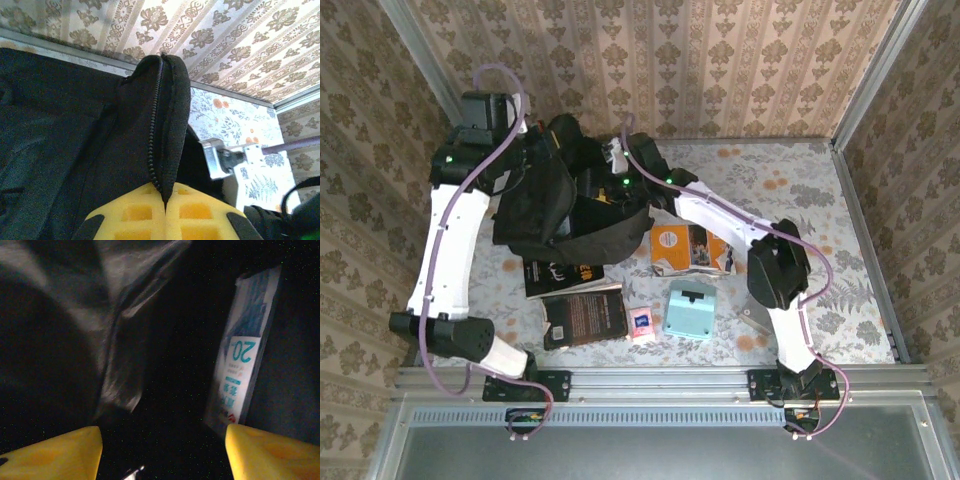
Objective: Pack the student bag
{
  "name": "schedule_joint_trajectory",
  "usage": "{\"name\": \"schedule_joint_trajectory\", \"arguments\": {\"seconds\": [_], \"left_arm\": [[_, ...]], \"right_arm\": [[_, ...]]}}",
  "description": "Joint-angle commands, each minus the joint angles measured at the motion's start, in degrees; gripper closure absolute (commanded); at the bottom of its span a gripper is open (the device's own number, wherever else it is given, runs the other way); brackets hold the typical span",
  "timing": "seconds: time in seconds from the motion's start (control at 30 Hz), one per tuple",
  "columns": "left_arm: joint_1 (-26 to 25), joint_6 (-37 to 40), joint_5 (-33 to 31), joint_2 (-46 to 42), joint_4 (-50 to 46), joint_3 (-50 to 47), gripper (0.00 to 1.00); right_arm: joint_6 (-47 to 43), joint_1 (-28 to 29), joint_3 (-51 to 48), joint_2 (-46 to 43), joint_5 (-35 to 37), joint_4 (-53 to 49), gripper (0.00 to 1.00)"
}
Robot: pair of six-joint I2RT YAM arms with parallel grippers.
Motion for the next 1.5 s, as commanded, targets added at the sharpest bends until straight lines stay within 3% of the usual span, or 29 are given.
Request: {"name": "schedule_joint_trajectory", "arguments": {"seconds": [0.0, 0.1, 0.23, 0.47, 0.7, 0.9, 1.1, 1.23, 1.47], "left_arm": [[-2.74, 3.20, -4.52, -2.19, 2.38, 0.06, 1.00], [-3.31, 1.61, -3.03, -2.31, 4.57, -6.23, 1.00], [-4.78, -0.95, -1.81, -2.62, 10.12, -15.31, 1.00], [-5.09, -9.02, 4.61, -2.80, 24.15, -30.59, 1.00], [-4.01, -10.23, 5.41, -0.52, 25.42, -31.35, 1.00], [-2.86, -10.64, 9.00, 2.81, 24.31, -31.02, 1.00], [-2.63, -8.30, 11.75, 3.52, 25.67, -32.06, 1.00], [-2.72, -6.97, 12.27, 2.97, 28.30, -34.17, 1.00], [-1.82, -8.92, 15.74, 3.74, 32.56, -37.93, 1.00]], "right_arm": [[-3.39, 0.30, -3.69, -4.72, -0.79, 1.19, 0.33], [-4.72, 0.43, -4.75, -5.81, -1.39, -1.98, 0.33], [-7.51, 0.26, -7.30, -8.02, 3.53, -9.97, 0.33], [-16.27, -0.81, -19.27, -21.68, 8.51, -15.44, 0.33], [-24.37, -0.74, -29.12, -34.33, 19.55, -27.48, 0.33], [-19.80, 4.92, -37.45, -41.28, 26.45, -33.41, 0.31], [-10.20, 16.50, -38.74, -34.88, 35.66, -38.90, 0.29], [-5.28, 20.60, -37.43, -29.11, 33.71, -36.07, 0.27], [-1.17, 23.66, -30.02, -16.74, 34.00, -39.94, 0.23]]}}
